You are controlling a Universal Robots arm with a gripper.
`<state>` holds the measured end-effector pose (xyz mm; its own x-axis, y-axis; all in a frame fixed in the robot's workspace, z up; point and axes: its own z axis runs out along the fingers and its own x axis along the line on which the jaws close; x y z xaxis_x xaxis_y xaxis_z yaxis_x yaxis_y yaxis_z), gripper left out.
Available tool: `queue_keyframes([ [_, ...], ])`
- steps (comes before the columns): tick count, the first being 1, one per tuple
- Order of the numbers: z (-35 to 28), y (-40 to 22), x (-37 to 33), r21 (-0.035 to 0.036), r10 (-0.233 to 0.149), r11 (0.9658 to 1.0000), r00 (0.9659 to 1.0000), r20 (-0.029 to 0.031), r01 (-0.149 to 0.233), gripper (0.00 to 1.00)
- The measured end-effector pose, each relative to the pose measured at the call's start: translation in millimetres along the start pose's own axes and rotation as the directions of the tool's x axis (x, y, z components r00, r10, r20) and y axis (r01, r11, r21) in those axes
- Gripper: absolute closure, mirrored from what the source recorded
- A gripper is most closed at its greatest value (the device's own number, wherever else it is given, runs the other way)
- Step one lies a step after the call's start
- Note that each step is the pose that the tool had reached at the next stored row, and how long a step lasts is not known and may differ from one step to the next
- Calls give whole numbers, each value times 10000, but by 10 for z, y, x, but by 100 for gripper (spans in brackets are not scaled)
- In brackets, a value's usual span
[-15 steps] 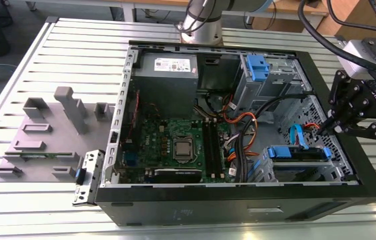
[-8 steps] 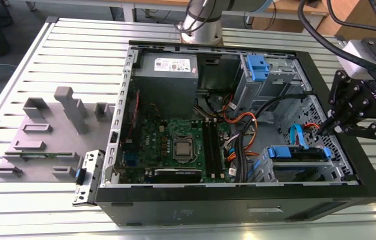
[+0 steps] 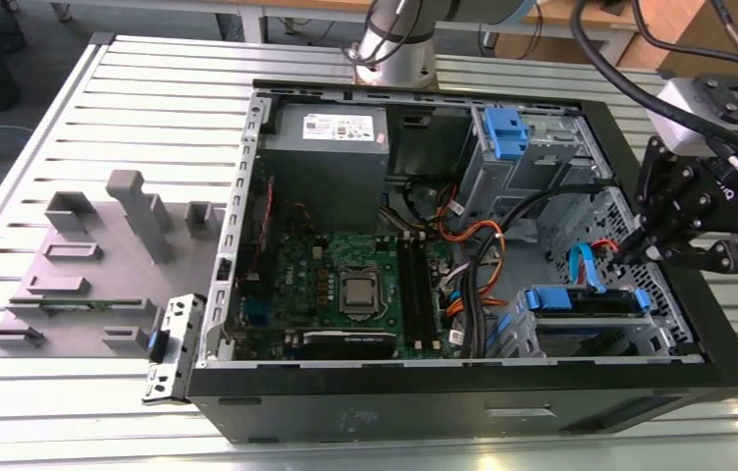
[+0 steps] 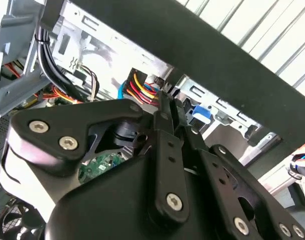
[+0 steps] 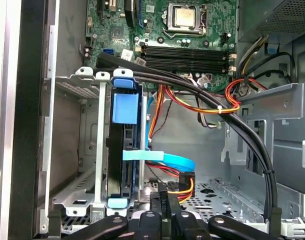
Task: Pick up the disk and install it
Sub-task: 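Insert the second disk wire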
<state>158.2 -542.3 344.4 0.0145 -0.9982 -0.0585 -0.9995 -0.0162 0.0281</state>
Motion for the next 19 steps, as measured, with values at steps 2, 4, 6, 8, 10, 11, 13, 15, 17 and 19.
queue_keyframes([
  [2, 0, 11, 11, 7, -1, 10000, 10000, -1, 1, 83],
  [4, -1, 14, 33, 10, -3, 10000, 10000, -1, 3, 83],
  [6, -1, 19, 69, 13, -1, 10000, 10000, -1, 1, 83],
  [8, -2, 28, 106, 15, -1, 10000, 10000, -1, 1, 83],
  [10, -2, 39, 133, 16, -1, 10000, 10000, 0, 1, 83],
  [11, -2, 44, 146, 17, -1, 10000, 10000, -1, 1, 83],
  [13, -2, 56, 173, 17, -2, 10000, 10000, -1, 2, 83],
  [15, 0, 65, 193, 17, -1, 10000, 10000, 0, 1, 83],
  [17, 3, 73, 214, 17, -2, 10000, 10000, 0, 2, 83],
  [19, 8, 75, 235, 17, -4, 10000, 10000, 0, 4, 83],
])
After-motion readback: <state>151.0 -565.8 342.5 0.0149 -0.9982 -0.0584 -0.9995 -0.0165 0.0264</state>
